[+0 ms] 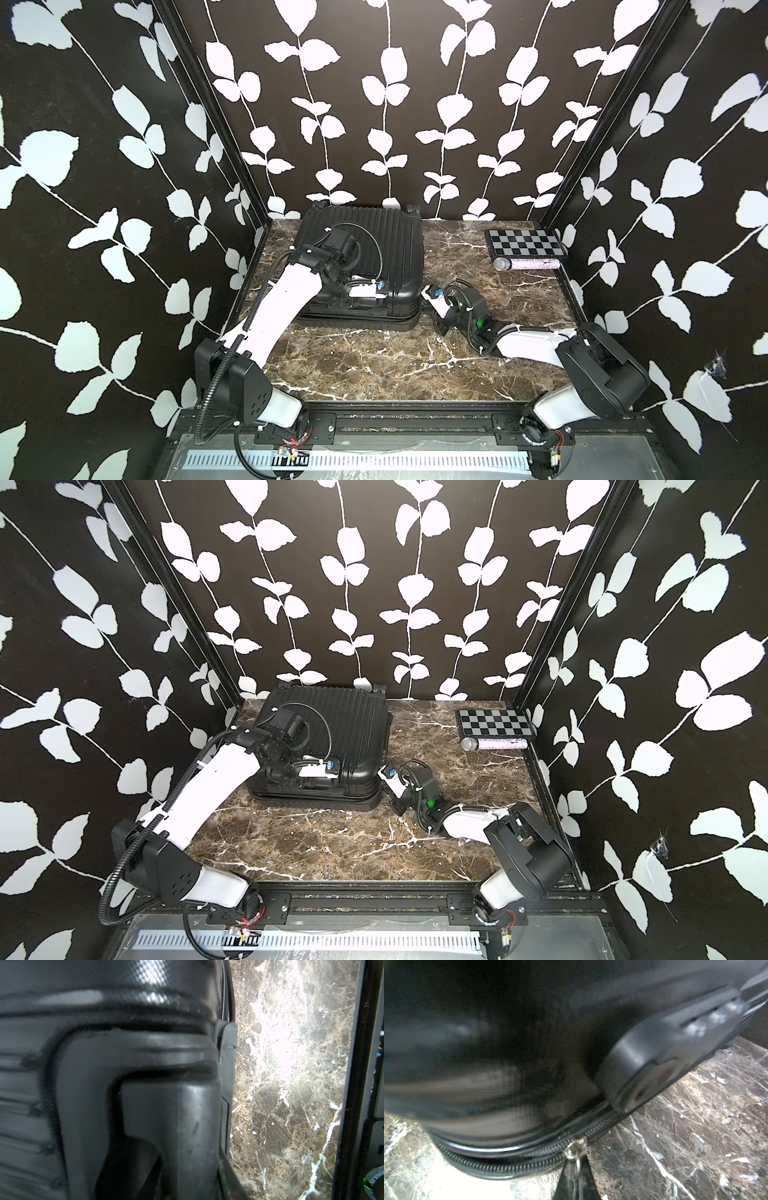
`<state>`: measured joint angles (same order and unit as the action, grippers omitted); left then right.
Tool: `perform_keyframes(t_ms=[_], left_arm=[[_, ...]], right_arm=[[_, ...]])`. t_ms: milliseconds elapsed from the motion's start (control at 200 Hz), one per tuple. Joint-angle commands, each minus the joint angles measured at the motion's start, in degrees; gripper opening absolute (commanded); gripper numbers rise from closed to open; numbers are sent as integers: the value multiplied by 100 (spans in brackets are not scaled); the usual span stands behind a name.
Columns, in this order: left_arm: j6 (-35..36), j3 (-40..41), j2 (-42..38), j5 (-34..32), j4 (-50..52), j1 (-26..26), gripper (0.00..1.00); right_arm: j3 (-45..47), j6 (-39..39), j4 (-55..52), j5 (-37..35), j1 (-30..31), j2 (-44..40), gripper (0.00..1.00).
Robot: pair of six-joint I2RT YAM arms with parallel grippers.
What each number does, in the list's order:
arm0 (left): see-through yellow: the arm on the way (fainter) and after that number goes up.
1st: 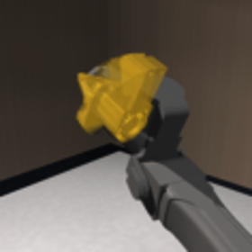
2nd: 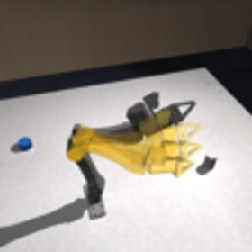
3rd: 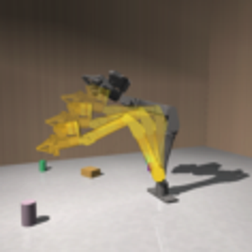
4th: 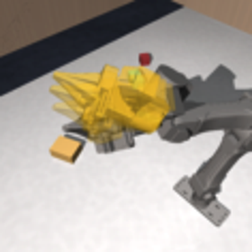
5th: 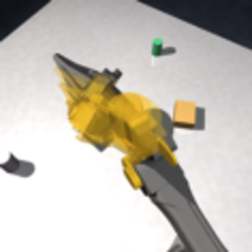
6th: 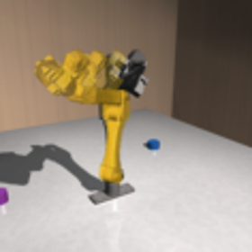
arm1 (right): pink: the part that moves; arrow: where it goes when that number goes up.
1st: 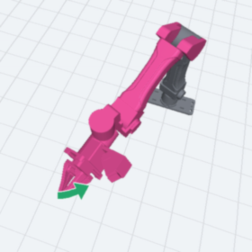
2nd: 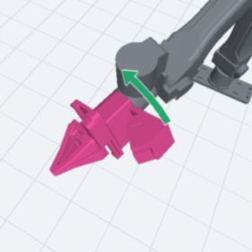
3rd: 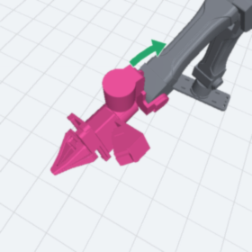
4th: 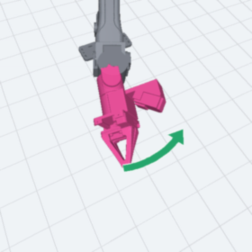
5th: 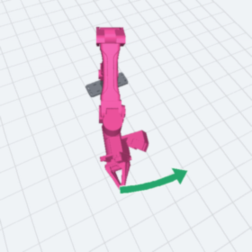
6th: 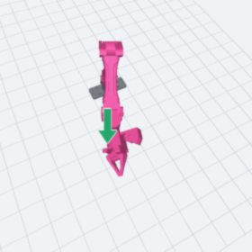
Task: Close the suitcase zippers
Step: Zip the zipper on the suitcase.
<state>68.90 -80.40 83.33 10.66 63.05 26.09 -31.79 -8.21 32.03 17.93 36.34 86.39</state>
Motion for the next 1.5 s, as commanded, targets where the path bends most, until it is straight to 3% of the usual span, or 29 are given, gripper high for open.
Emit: perform_keyframes(t_ms=[0, 281, 636, 842, 1118, 1498], left_arm=[[-178, -186, -394, 220, -334, 70, 3], [-1256, -570, -64, -310, -901, 117, 0], [-2149, -1364, 481, -348, -1150, 253, 0], [-2973, -1218, 597, -482, -1716, 607, 0], [-4748, -933, 764, -817, -2554, 951, 0], [-6953, -1739, 1657, -988, -2493, 1118, 0]], right_arm=[[-186, -58, 404, 179, 63, -224, 0], [94, 46, -213, 694, 66, -857, 0], [94, 94, -1107, 1103, 246, -1353, 0], [-103, 467, -1257, 548, 445, -1125, 0], [-152, 1241, -754, -83, 898, -934, 0], [-568, 1285, -527, -378, 1561, -354, 0]])
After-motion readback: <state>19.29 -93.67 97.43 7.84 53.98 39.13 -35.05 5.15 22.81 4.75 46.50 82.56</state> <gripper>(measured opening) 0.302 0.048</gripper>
